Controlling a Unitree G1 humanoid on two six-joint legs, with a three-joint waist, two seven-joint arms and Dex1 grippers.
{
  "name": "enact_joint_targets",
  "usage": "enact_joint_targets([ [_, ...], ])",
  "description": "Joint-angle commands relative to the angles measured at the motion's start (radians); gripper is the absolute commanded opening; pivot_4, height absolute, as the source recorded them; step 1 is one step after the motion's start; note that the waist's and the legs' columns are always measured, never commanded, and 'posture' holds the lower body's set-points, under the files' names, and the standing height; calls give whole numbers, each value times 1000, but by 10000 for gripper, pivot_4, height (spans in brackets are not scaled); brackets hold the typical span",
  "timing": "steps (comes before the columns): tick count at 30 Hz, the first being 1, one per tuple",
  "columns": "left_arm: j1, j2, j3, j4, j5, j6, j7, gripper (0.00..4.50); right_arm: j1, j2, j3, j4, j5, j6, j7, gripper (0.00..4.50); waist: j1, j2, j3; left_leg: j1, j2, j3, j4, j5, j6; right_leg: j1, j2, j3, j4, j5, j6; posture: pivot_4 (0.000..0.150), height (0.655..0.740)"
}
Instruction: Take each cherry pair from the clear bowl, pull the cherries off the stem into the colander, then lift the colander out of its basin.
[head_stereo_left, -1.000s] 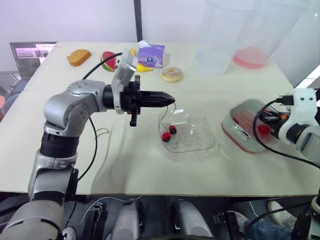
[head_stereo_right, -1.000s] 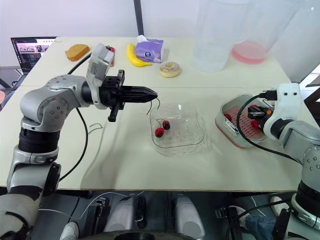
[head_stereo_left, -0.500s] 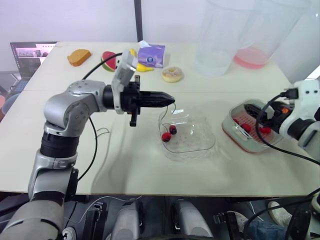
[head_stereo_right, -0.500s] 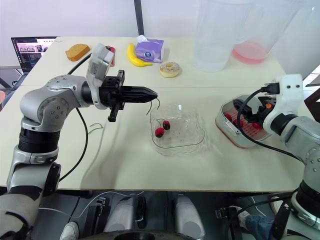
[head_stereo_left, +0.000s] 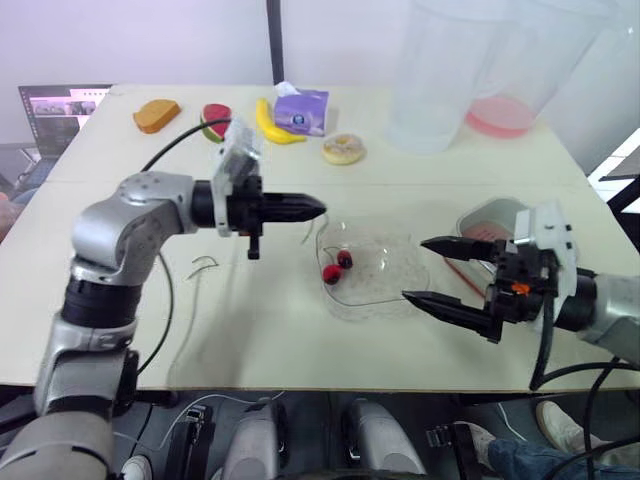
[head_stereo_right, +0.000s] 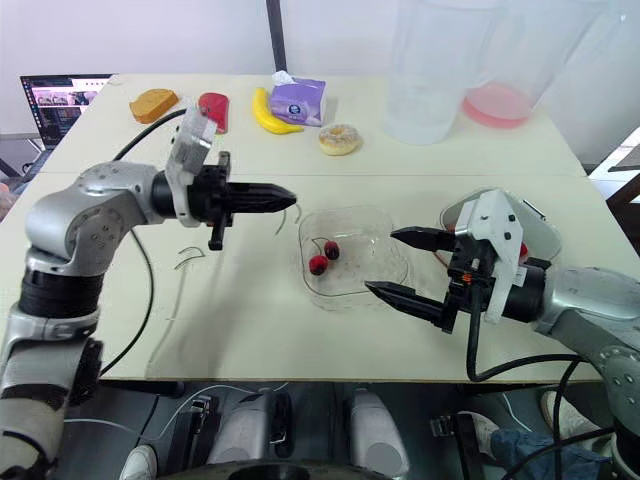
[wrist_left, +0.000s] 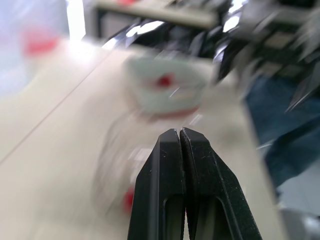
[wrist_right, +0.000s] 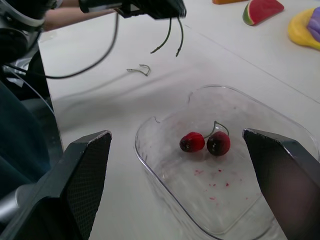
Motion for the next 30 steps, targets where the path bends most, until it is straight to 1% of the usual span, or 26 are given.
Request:
enact_joint_targets([
  [1, 58, 75, 73, 63, 58, -60, 10, 0, 1, -19, -2, -2, -14, -56, 8, 44483, 3, 0, 0, 0, 0, 0, 0, 0, 0, 0, 0, 0, 0, 0, 0, 1500, 7400],
  [6, 144, 175, 116, 216, 141, -164, -4, 0, 12, -36, 2, 12, -26, -86, 9, 44483, 10, -1, 0, 0, -1, 1, 0, 0, 0, 0, -3, -1, 0, 0, 0, 1500, 7400],
  [8, 174, 211, 112, 277, 183, -218, -23, 0, 9, -42, 3, 23, -29, -94, 10, 44483, 9, -1, 0, 0, -1, 1, 0, 0, 0, 1, -4, -1, 0, 0, 0, 1500, 7400],
  [11, 195, 209, 113, 315, 179, -232, -44, 0, 6, -48, 11, 37, -35, -107, 6, 44483, 10, -1, 0, 0, -1, 1, 0, 0, 0, 0, -4, -2, 0, 0, 0, 1500, 7400],
  [14, 224, 204, 96, 358, 222, -291, -52, 0, 5, -54, 27, 42, -48, -118, 0, 44483, 8, -1, 0, 0, -1, 1, 0, 0, 0, 1, -5, -2, 0, 0, 0, 1500, 7400],
  [16, 229, 191, 100, 376, 228, -307, -50, 0, 1, -53, 29, 45, -45, -119, -9, 44483, 7, -1, 0, 0, -1, 1, 0, 0, 1, 0, -5, -2, 0, 0, 0, 1500, 7400],
  [18, 230, 182, 100, 378, 231, -313, -55, 6187, 2, -57, 31, 48, -49, -118, -13, 45000, 7, -1, 0, 0, -1, 1, 0, 0, 0, 0, -5, -2, 0, 0, 0, 1500, 7400],
  [19, 228, 177, 102, 377, 229, -311, -56, 10315, 3, -58, 32, 49, -53, -120, -14, 45000, 8, -1, 0, -1, -1, 1, 0, 0, 1, 0, -5, -2, 0, 0, 0, 1500, 7400],
  [21, 224, 173, 104, 376, 225, -307, -69, 19380, 5, -58, 33, 52, -58, -121, -19, 45000, 8, -1, 0, -1, -1, 1, 0, 0, 1, 0, -5, -2, 0, 0, 0, 1500, 7400],
  [24, 219, 171, 110, 369, 213, -294, -87, 34600, 7, -60, 35, 53, -59, -122, -24, 45000, 7, -1, 0, -1, -1, 1, 0, 0, 1, 0, -5, -2, 0, 0, 0, 1500, 7400],
  [26, 213, 174, 114, 362, 208, -289, -99, 43844, 6, -61, 33, 55, -60, -123, -27, 45000, 7, -1, 0, -1, -1, 1, 0, 0, 1, 0, -5, -2, 0, 0, 0, 1500, 7400],
  [27, 206, 177, 117, 354, 205, -290, -104, 44513, 6, -61, 31, 55, -59, -123, -28, 45000, 7, -1, 0, -1, -1, 1, 0, 0, 1, 0, -5, -2, 0, 0, 0, 1500, 7400],
  [30, 182, 182, 121, 321, 202, -291, -114, 44513, 9, -61, 28, 56, -61, -124, -30, 45000, 7, -1, 0, -1, -1, 1, 0, 0, 1, 0, -4, -2, 0, 0, 0, 1500, 7400],
])
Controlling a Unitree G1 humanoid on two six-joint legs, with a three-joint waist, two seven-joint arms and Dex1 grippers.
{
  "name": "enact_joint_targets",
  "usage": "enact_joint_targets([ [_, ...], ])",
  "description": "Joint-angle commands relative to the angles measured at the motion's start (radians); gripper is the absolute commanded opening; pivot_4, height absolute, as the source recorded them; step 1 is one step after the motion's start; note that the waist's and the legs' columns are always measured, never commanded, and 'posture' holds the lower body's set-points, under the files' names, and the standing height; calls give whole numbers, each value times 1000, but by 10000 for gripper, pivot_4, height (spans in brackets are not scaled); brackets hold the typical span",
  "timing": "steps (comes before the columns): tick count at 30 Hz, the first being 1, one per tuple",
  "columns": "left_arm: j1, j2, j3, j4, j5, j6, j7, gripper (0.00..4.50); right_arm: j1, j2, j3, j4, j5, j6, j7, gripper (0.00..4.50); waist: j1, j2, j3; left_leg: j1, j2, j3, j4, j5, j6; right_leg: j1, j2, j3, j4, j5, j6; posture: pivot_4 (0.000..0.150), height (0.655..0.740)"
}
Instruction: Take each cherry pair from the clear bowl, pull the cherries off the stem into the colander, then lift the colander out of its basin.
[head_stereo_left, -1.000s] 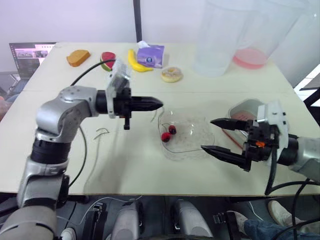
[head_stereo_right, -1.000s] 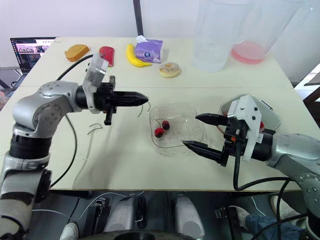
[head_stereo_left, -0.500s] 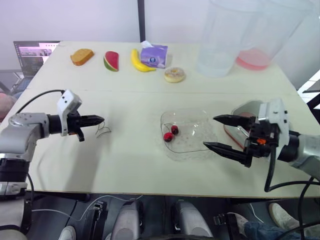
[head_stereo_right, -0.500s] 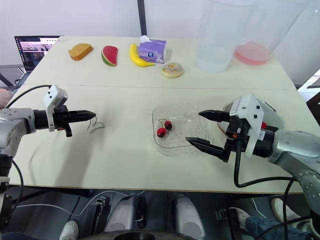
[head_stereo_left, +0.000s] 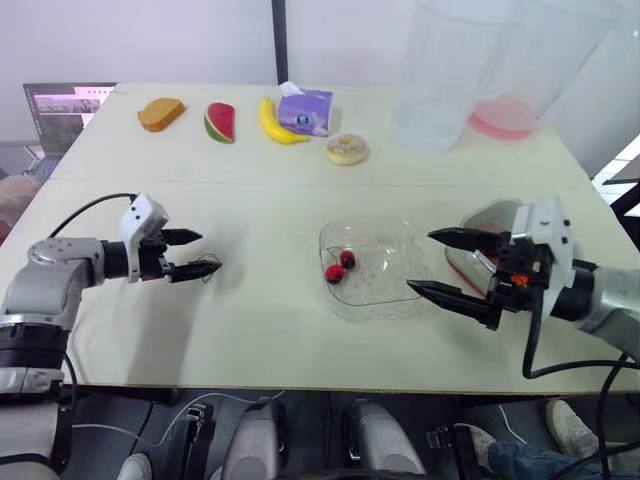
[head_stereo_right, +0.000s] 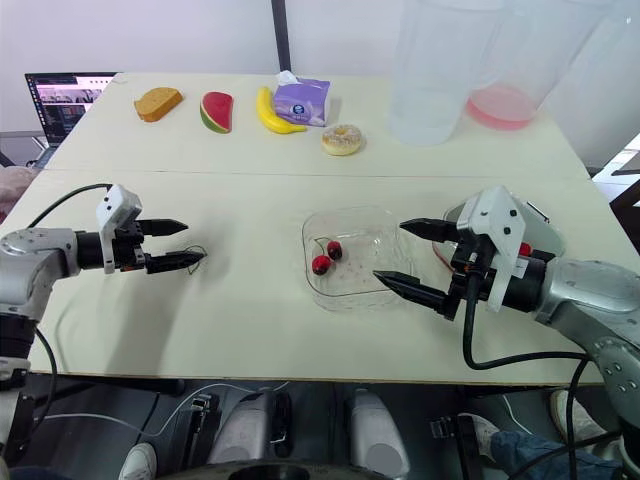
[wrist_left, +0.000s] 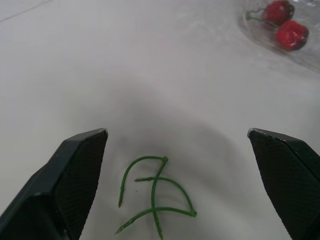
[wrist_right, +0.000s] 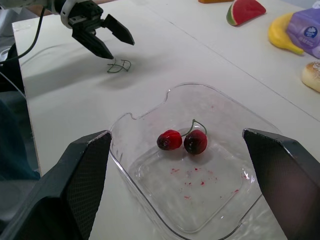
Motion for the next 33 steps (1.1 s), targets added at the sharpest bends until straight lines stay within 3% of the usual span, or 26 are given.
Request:
enact_joint_targets([
  [1, -50, 19, 35, -77, -25, -1, -17, 44513, -2, -11, -20, -7, 1, -18, -4, 45000, 1, 0, 0, 0, 0, 0, 0, 0, 0, 0, 0, 0, 0, 0, 0, 1500, 7400],
  [11, -123, -17, 49, -435, -260, 213, -34, 44513, 4, -16, -16, 2, 20, 17, -36, 45000, -5, 0, 0, 0, 0, 0, 0, 0, 0, 0, 1, 1, 0, 0, 0, 1500, 7400],
  [15, -73, 0, -2, -525, -244, 192, -71, 44513, -4, -25, 3, 11, 27, 49, -51, 45000, -6, 1, 0, 1, 0, 0, 0, 0, 0, 0, 2, 1, 1, 0, 0, 1500, 7400],
  [23, -65, -3, -23, -520, -228, 161, -83, 44513, -67, -35, 75, 25, 31, 119, -102, 45000, -1, 0, 0, 1, 0, 0, 1, 0, 0, 0, 3, 1, 1, 0, 0, 1500, 7400],
  [28, -58, -10, -22, -517, -233, 142, -90, 44513, -181, -22, 159, 51, 58, 170, -118, 45000, -2, 0, 0, 1, 0, 0, 1, 0, 0, 0, 3, 1, 1, 0, 0, 1500, 7400],
  [33, -45, -30, -15, -495, -232, 92, -110, 44513, -485, 66, 423, 227, -68, 285, -187, 45000, -8, 1, 0, 1, 1, 1, 1, 0, 0, -1, 3, 2, 1, 0, 0, 1500, 7400],
])
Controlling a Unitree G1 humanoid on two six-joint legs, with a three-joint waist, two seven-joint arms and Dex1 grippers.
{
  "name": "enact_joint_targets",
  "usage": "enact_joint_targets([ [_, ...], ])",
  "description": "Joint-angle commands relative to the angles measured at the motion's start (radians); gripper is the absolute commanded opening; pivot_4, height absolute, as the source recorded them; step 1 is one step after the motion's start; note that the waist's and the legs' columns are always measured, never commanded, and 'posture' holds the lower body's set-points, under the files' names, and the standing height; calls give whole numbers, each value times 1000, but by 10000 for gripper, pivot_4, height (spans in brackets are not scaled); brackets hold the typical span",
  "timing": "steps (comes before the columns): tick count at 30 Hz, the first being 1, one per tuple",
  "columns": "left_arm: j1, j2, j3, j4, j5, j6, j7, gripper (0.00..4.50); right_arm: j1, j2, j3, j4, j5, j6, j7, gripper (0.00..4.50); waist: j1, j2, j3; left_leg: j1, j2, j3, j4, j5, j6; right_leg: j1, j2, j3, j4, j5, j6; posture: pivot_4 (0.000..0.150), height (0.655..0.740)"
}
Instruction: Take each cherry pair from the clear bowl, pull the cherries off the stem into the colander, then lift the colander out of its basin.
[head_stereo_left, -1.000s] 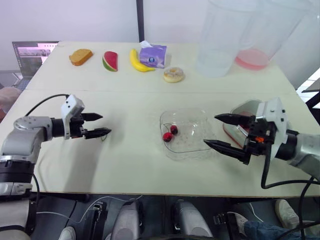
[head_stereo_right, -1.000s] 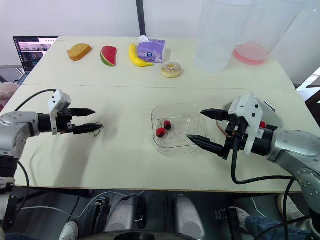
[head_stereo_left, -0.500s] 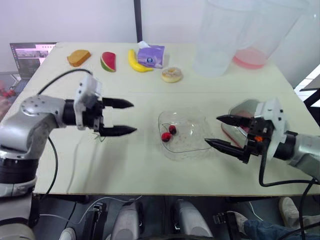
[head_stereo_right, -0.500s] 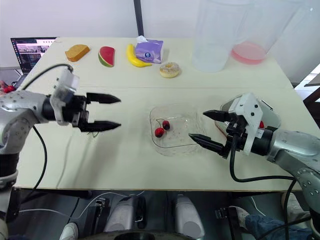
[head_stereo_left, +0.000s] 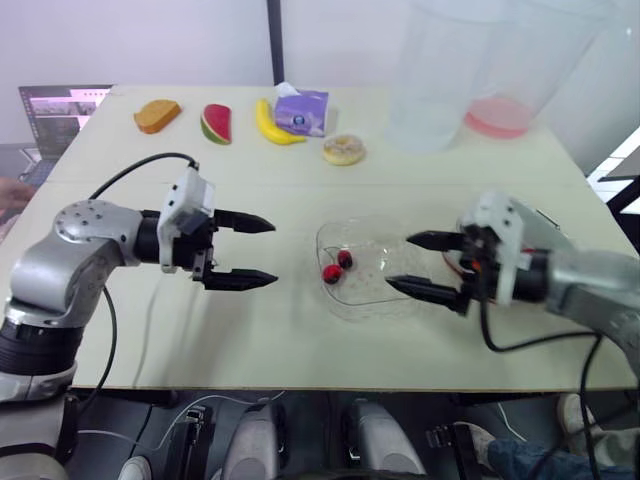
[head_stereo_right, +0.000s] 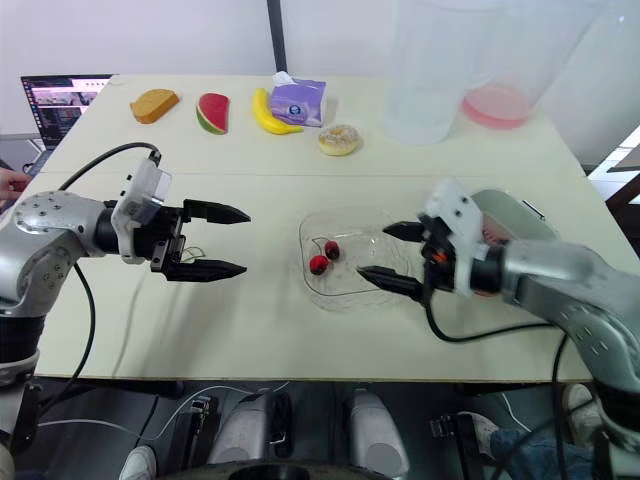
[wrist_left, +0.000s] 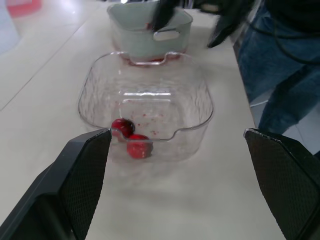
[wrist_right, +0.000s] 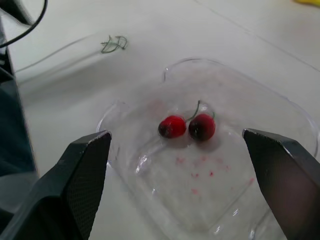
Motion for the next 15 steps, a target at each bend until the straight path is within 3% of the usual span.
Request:
enact_joint_targets([
  [1, -3, 1, 13, 3, 5, -43, -18, 44513, -133, 53, 125, 98, -75, 74, -41, 45000, 3, 0, 0, 0, 0, 0, 0, 0, 0, 0, 0, 0, 0, 0, 0, 1500, 7400],
  [8, -6, -12, 6, 0, 11, -63, -9, 44513, -302, 128, 360, 227, -229, 145, -14, 45000, 11, 0, 0, -3, -1, 1, 0, 0, 1, -3, -1, 0, 0, 0, 0, 1500, 7400],
  [15, -4, -17, 8, -7, 14, -61, -2, 44513, -363, 159, 468, 306, -355, 129, 22, 45000, 6, 0, 0, -3, 0, 1, 0, 0, 1, -3, 0, -1, 0, 0, 0, 1500, 7400],
])
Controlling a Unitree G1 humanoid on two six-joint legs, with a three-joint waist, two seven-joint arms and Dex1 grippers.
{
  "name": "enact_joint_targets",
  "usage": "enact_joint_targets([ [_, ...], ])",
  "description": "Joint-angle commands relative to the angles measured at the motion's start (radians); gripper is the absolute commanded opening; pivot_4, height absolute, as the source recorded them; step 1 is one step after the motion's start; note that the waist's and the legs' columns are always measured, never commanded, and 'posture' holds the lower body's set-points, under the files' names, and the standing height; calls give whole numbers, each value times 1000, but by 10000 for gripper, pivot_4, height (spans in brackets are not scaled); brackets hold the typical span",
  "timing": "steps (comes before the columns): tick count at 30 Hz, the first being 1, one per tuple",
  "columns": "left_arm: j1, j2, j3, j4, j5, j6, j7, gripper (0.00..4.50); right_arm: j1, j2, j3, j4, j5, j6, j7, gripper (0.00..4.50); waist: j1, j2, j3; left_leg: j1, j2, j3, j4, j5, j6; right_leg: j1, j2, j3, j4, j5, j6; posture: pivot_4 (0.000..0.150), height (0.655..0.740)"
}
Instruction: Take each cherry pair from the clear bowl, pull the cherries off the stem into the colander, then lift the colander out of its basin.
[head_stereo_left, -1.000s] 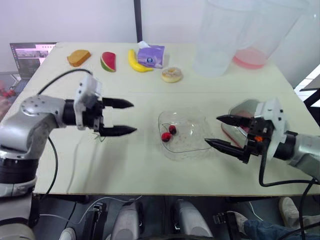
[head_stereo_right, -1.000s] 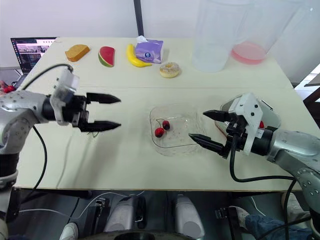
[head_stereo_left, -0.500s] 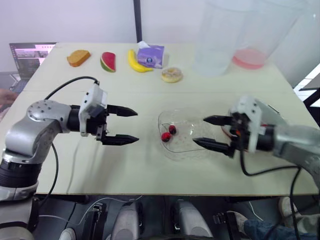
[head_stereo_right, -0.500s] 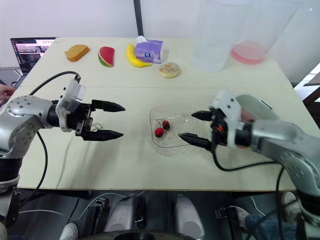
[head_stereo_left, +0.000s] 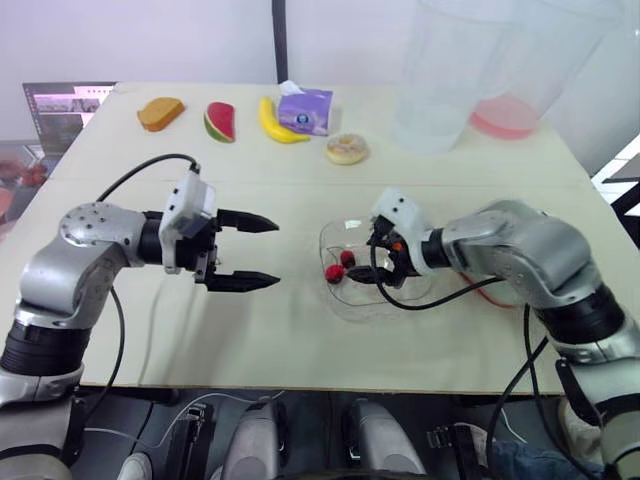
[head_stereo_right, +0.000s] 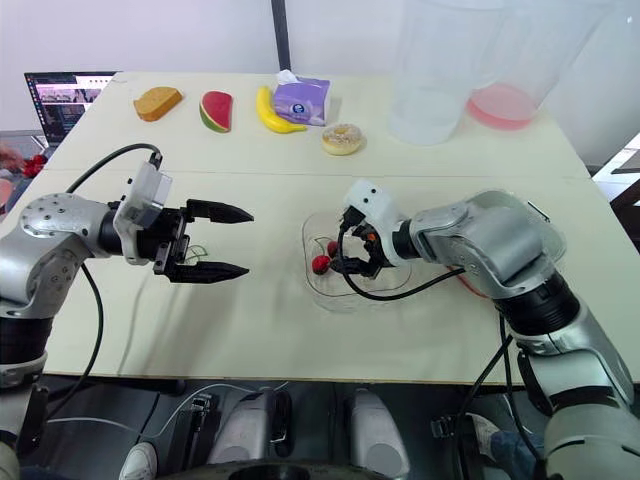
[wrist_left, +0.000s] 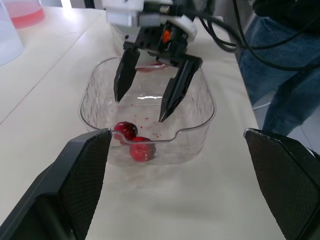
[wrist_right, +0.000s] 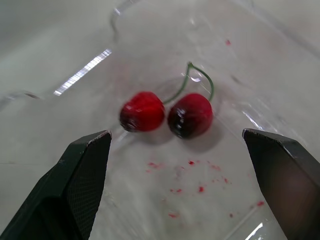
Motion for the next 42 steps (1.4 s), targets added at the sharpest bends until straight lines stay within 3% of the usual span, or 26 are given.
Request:
enact_joint_targets([
  [1, -10, -3, 10, -24, -5, -12, 7, 44513, -42, 9, 27, 18, -65, -26, 29, 45000, -2, 0, 0, 0, 0, 0, 0, 0, 0, 0, 0, 0, 0, 0, 0, 1500, 7400],
  [3, -9, -4, 10, -26, -6, -10, 9, 44513, -53, 17, 49, 36, -97, -36, 44, 45000, -2, 0, 0, 0, 0, 0, 0, 0, 0, 0, 0, 0, 0, 0, 0, 1500, 7400],
  [6, -8, -2, 9, -26, -6, -10, 10, 45000, -66, 32, 75, 61, -136, -50, 68, 36933, -2, 0, 0, 0, 0, 0, 0, 0, 0, 0, 0, 0, 0, 0, 0, 1500, 7400],
  [11, -4, 0, 9, -28, -5, -10, 12, 45000, -81, 64, 87, 89, -182, -64, 98, 11297, -1, 0, 0, 0, 0, 0, 0, 0, 0, 0, 0, 0, 0, 0, 0, 1500, 7400],
  [25, -3, 6, 13, -36, -11, 7, 22, 45000, -84, 70, 102, 82, -278, -67, 162, 11297, -1, 0, 0, 0, 0, 0, 0, 0, 0, 0, 0, 0, 1, 0, 0, 1500, 7400],
  [27, -7, 5, 12, -35, -10, 8, 22, 45000, -82, 75, 83, 63, -271, -56, 167, 16486, -1, 0, 0, 0, 0, 0, 0, 0, 0, 0, 0, 0, 1, 0, 0, 1500, 7400],
  [42, -19, -2, 2, -28, -4, 8, 26, 45000, -86, 137, 63, 104, -304, -60, 146, 16486, -2, 0, 0, 0, 0, 0, 0, 0, 0, 0, 0, 0, 1, 0, 0, 1500, 7400],
])
